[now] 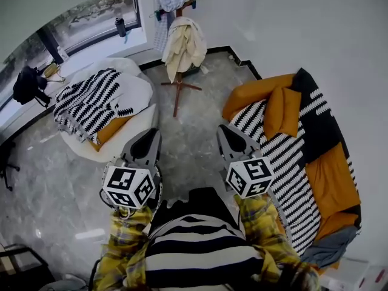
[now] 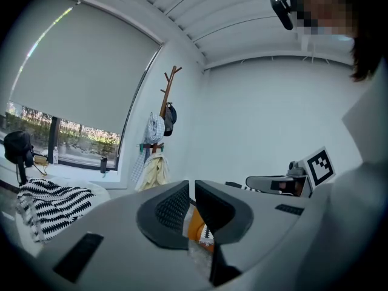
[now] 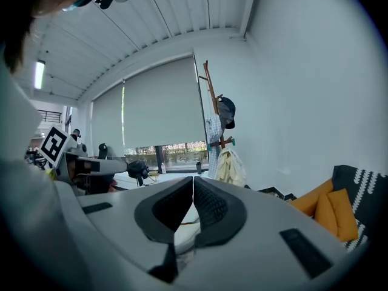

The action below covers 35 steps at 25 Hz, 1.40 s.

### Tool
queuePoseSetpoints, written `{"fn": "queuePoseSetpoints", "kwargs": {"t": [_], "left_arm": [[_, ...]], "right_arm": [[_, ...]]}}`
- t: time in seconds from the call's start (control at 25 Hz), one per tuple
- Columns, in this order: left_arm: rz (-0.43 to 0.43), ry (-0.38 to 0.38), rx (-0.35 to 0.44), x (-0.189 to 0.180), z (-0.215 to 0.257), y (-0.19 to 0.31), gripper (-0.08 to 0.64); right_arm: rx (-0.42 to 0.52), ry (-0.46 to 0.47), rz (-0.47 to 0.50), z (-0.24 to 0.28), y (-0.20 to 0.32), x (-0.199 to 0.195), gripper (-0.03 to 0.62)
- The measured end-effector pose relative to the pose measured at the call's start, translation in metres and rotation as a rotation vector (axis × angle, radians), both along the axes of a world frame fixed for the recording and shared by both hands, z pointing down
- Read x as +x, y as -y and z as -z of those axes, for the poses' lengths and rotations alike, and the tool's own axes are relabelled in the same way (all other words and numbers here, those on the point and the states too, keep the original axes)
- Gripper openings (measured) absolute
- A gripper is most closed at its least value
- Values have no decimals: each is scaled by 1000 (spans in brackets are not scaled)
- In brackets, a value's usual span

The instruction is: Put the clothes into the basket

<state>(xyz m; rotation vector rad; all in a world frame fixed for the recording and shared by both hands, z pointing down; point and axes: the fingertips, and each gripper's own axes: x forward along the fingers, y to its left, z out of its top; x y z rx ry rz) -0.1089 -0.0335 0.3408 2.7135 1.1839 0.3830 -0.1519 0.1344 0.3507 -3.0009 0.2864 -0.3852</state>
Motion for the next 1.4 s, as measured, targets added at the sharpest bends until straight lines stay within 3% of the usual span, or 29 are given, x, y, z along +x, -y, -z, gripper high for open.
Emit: {"fn": "queuePoseSetpoints", "kwargs": {"t": [0.92,1.4], "left_arm": [[196,-26,57,212,10,-125,41],[277,-67,26,284,29,-148,41]], "right_arm": [[14,-28,234,8,-108,223,26],[20,-33,308,5,-134,283,28]]}}
